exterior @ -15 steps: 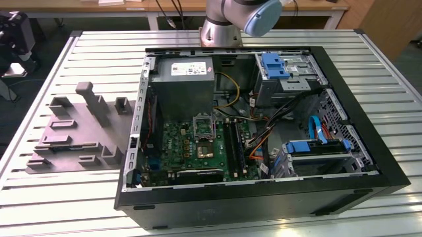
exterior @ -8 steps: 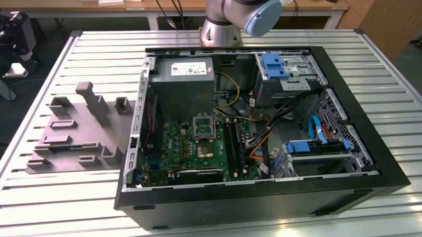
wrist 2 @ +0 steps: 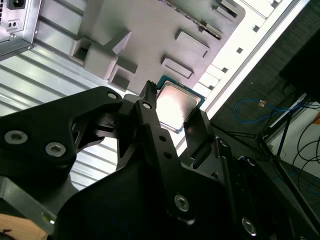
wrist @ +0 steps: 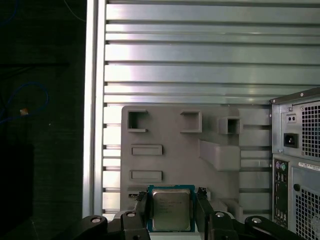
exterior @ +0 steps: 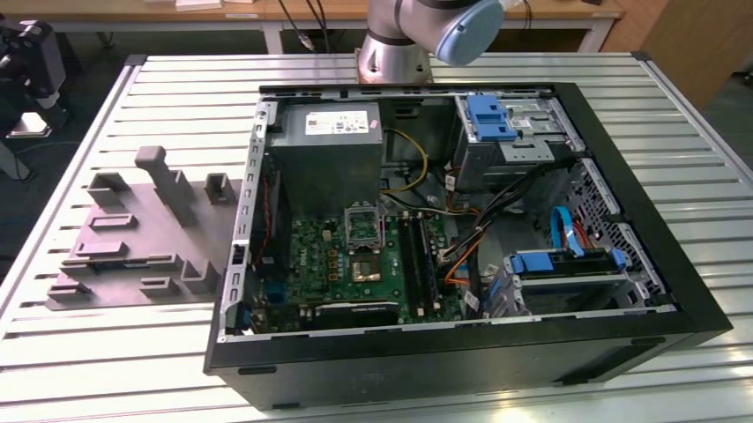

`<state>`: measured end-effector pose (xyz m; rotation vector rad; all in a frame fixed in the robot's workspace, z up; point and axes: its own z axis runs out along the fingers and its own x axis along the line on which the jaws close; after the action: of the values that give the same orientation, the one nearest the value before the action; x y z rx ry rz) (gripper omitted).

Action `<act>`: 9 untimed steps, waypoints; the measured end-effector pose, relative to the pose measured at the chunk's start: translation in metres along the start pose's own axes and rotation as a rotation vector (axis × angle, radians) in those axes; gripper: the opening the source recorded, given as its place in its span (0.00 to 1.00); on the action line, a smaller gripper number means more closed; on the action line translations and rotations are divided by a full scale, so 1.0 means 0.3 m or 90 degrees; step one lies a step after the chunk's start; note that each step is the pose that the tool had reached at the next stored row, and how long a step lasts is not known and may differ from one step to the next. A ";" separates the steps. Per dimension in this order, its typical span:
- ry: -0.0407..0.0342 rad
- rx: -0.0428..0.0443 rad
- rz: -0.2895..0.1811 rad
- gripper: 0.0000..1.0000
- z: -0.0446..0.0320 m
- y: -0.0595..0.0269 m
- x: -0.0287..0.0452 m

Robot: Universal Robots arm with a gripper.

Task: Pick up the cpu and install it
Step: 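Pick up the cpu and move it towards the insertion slot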

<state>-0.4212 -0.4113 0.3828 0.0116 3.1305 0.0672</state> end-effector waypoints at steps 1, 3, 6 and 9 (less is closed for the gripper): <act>0.0000 0.0000 0.000 0.47 0.000 0.000 -0.001; 0.0000 0.0000 0.000 0.47 0.000 0.000 -0.002; 0.0000 0.0000 0.000 0.47 0.000 0.000 -0.004; 0.0000 0.0000 0.000 0.47 0.000 0.000 -0.006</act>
<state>-0.4194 -0.4113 0.3827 0.0115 3.1305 0.0672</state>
